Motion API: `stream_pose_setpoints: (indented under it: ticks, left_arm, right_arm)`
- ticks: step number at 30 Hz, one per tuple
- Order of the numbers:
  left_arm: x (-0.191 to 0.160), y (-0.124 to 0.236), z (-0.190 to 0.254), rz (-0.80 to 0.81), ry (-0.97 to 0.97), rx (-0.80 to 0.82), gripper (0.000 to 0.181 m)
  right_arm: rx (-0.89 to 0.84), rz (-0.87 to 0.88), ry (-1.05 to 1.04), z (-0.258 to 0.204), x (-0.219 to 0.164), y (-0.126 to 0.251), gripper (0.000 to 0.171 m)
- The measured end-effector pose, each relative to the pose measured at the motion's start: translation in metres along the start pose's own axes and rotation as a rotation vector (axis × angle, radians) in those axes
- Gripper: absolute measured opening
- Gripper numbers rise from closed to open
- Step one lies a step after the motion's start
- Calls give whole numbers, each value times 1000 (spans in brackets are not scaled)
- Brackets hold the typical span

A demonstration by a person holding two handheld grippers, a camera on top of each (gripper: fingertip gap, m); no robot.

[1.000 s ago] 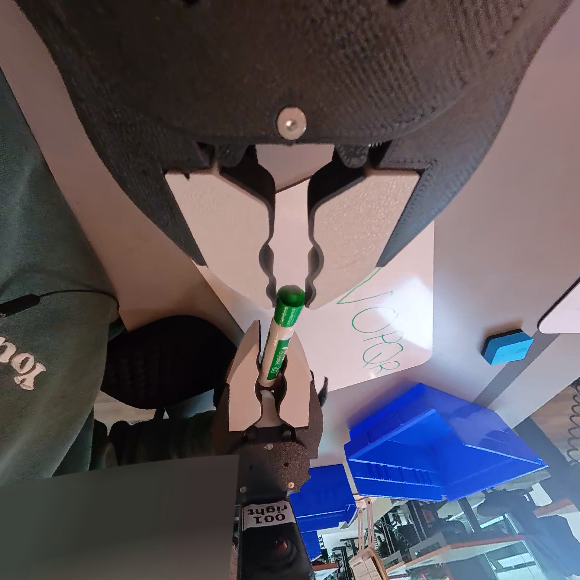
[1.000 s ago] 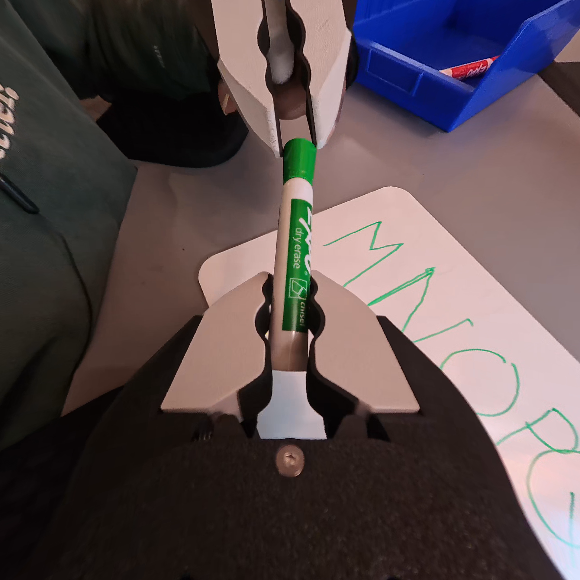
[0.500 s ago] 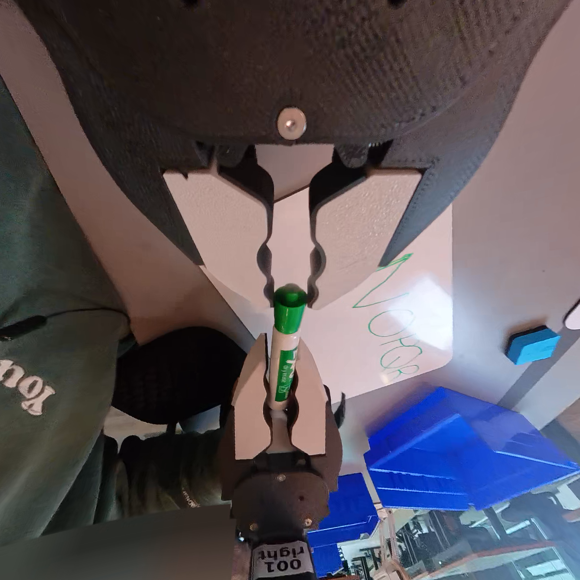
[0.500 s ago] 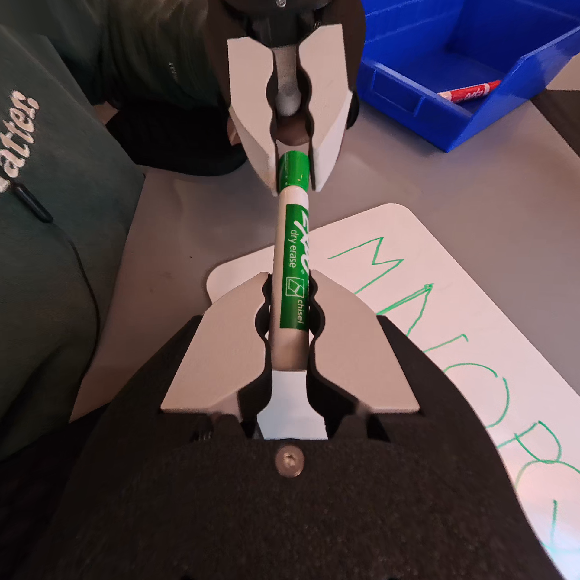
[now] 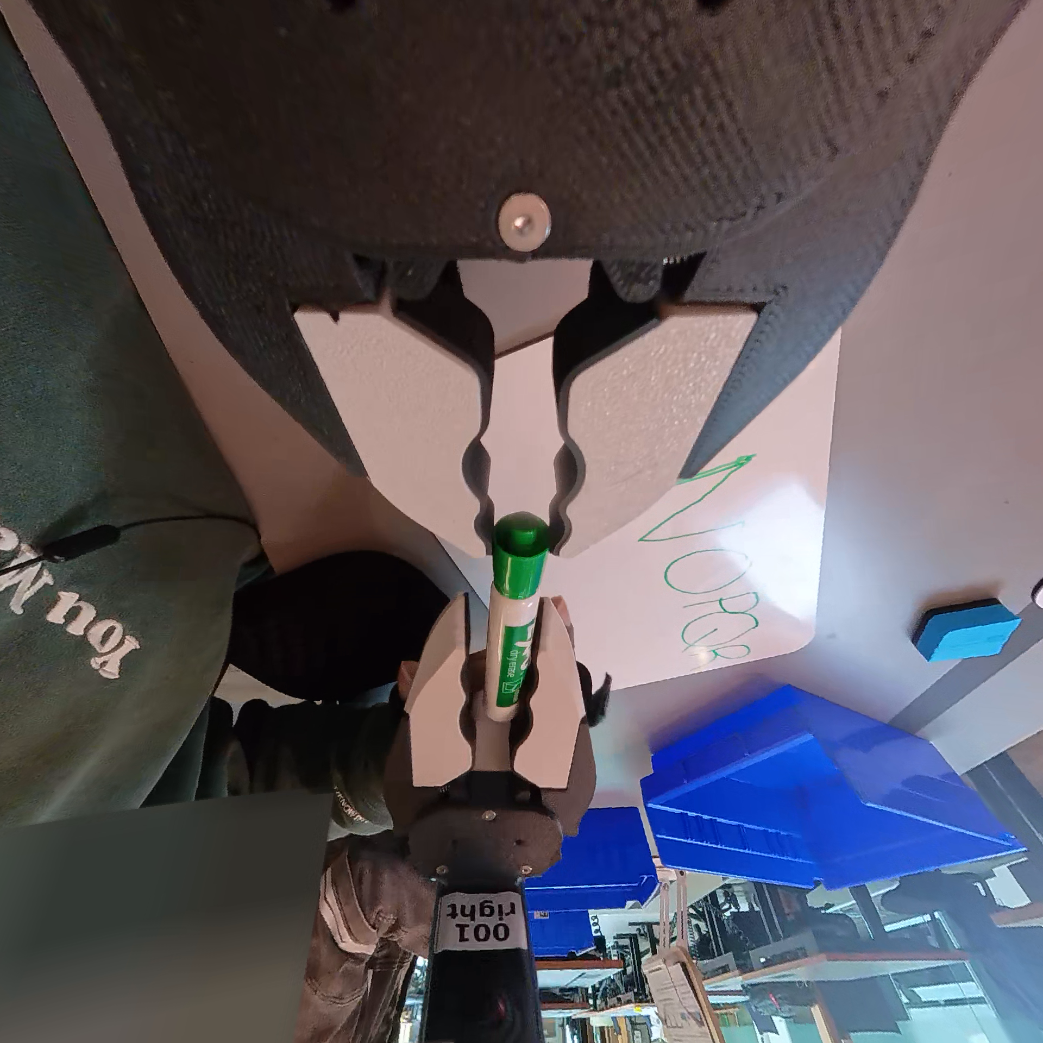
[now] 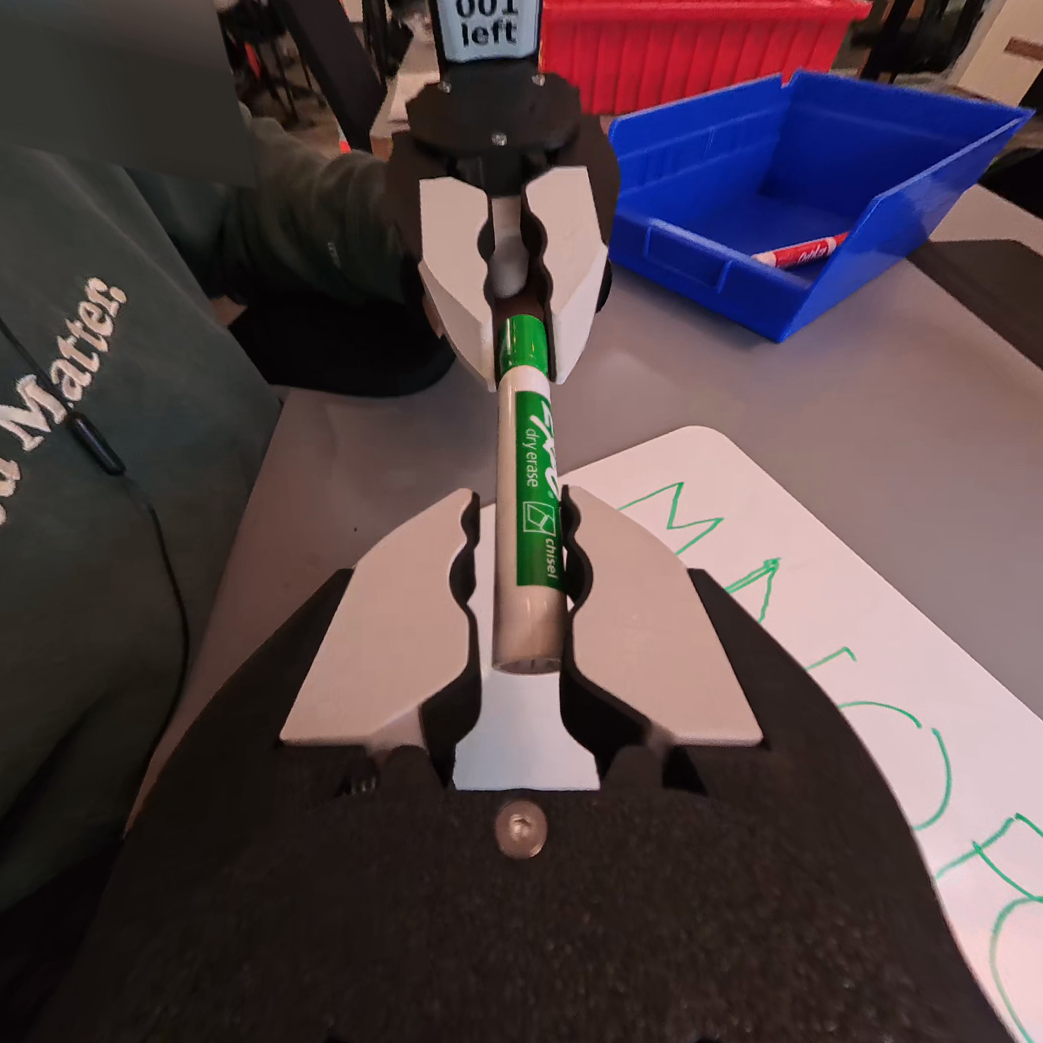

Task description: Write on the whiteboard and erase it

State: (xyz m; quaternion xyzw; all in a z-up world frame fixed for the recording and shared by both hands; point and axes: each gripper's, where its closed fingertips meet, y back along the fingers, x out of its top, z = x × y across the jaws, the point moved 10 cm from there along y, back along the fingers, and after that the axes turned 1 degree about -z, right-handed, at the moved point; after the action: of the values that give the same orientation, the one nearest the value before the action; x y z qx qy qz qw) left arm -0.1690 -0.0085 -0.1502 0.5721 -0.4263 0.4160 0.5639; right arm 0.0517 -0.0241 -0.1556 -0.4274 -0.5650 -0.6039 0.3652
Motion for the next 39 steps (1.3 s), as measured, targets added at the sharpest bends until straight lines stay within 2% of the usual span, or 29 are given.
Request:
stream_pose_setpoints:
  ticks: [4,11,21,25,28,32,36,39]
  left_arm:
    - [-3,1,-2,2,19,-4,19]
    - [-6,-1,-2,3,51,-22,19]
    - [-10,-5,-2,-3,46,-2,20]
    - [-12,1,-6,26,31,69,21]
    - [-12,6,-10,47,31,106,15]
    - [-11,10,-13,75,27,161,0]
    - [-10,14,-17,101,29,221,0]
    - [-10,18,-20,96,32,259,0]
  right_arm:
    - [-28,22,27,-2,1,-2,34]
    - [-79,73,88,-3,6,1,20]
    - [-94,-10,78,-4,8,3,19]
    - [-167,21,32,4,9,23,19]
    - [-315,51,-3,18,10,53,19]
    - [-725,31,-62,57,11,118,20]
    - [-1134,-79,-207,141,-3,196,19]
    - [-1254,-197,-419,218,-27,227,19]
